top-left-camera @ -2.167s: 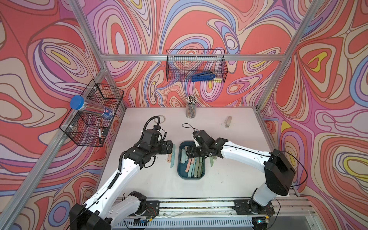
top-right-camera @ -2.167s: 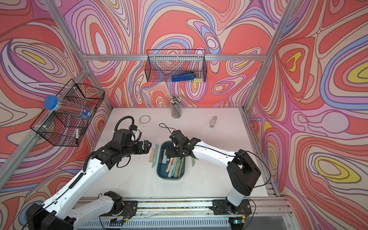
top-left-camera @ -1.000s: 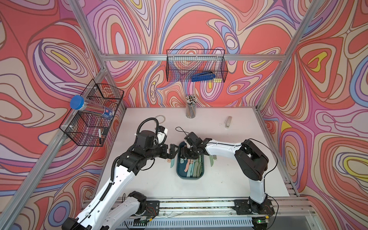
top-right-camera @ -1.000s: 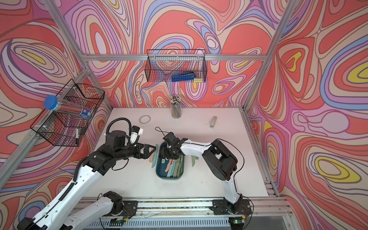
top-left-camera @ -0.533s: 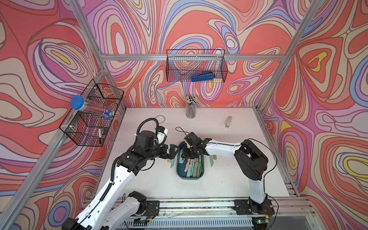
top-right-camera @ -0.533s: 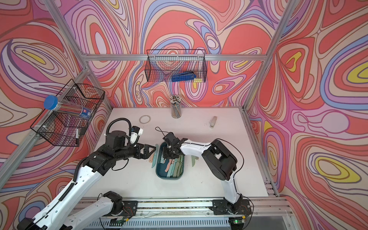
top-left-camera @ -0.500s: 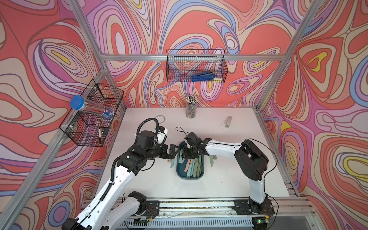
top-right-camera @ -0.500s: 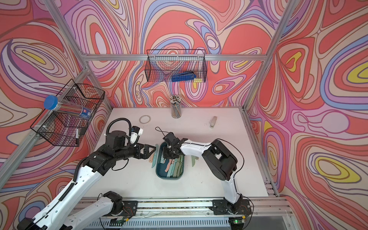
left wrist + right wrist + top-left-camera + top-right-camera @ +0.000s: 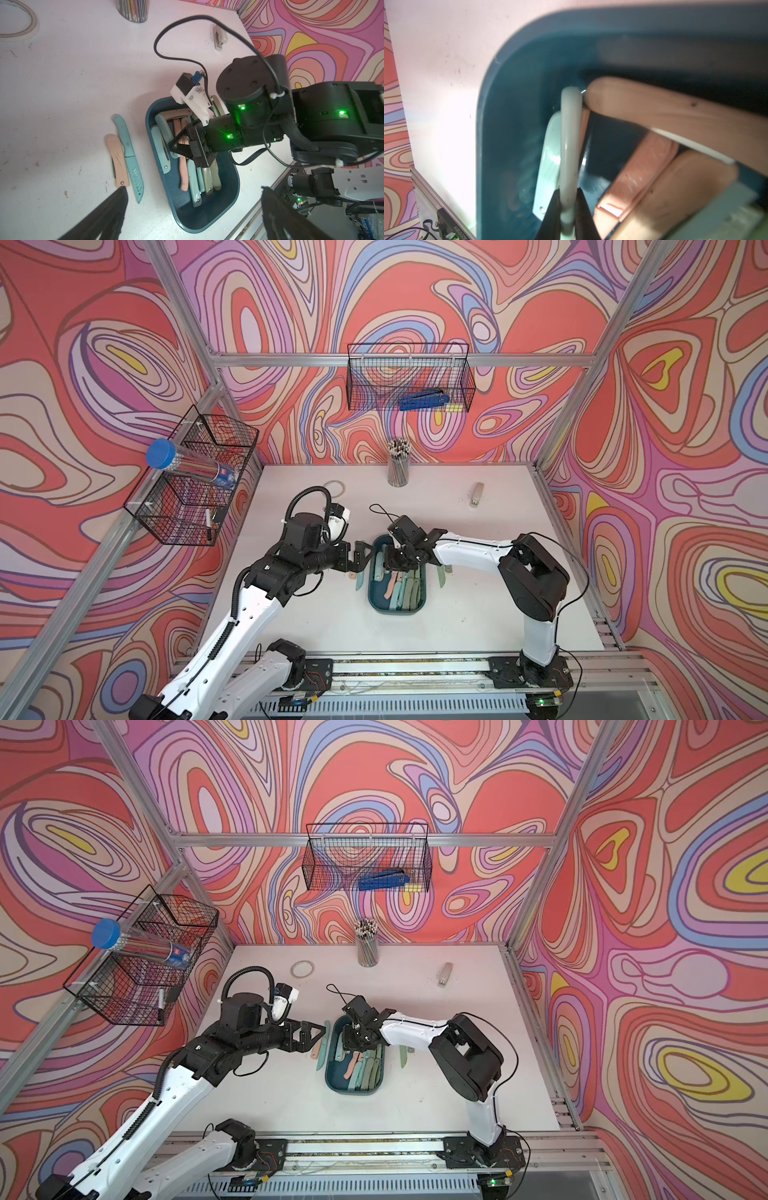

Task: Take the fruit knife out of the storage box
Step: Pick up the fruit knife from the storage box, then place the fruit knife at the center of the board.

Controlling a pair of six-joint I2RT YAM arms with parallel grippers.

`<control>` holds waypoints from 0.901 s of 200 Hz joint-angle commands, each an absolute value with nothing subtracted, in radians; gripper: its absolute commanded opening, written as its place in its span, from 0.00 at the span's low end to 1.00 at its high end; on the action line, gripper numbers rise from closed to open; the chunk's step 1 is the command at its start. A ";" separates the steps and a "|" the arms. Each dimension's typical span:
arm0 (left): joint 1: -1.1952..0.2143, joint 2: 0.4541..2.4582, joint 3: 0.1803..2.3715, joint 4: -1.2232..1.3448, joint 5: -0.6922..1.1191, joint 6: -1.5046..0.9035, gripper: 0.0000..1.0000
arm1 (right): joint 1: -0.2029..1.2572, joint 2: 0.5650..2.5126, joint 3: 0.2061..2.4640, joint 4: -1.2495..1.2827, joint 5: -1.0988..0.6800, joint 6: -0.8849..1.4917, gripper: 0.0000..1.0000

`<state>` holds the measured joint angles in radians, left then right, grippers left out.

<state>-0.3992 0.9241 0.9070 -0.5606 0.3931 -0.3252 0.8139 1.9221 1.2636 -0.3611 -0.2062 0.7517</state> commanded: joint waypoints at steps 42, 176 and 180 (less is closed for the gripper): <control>-0.399 0.924 0.896 -0.548 0.398 -0.312 1.00 | 0.817 1.784 1.214 -0.416 -0.161 0.743 0.06; -0.463 0.903 0.878 -0.498 0.498 -0.288 1.00 | 0.312 1.413 0.890 -0.471 -0.459 0.502 0.01; -0.469 0.902 0.877 -0.496 0.496 -0.288 1.00 | 0.294 1.419 0.883 -0.472 -0.478 0.492 0.01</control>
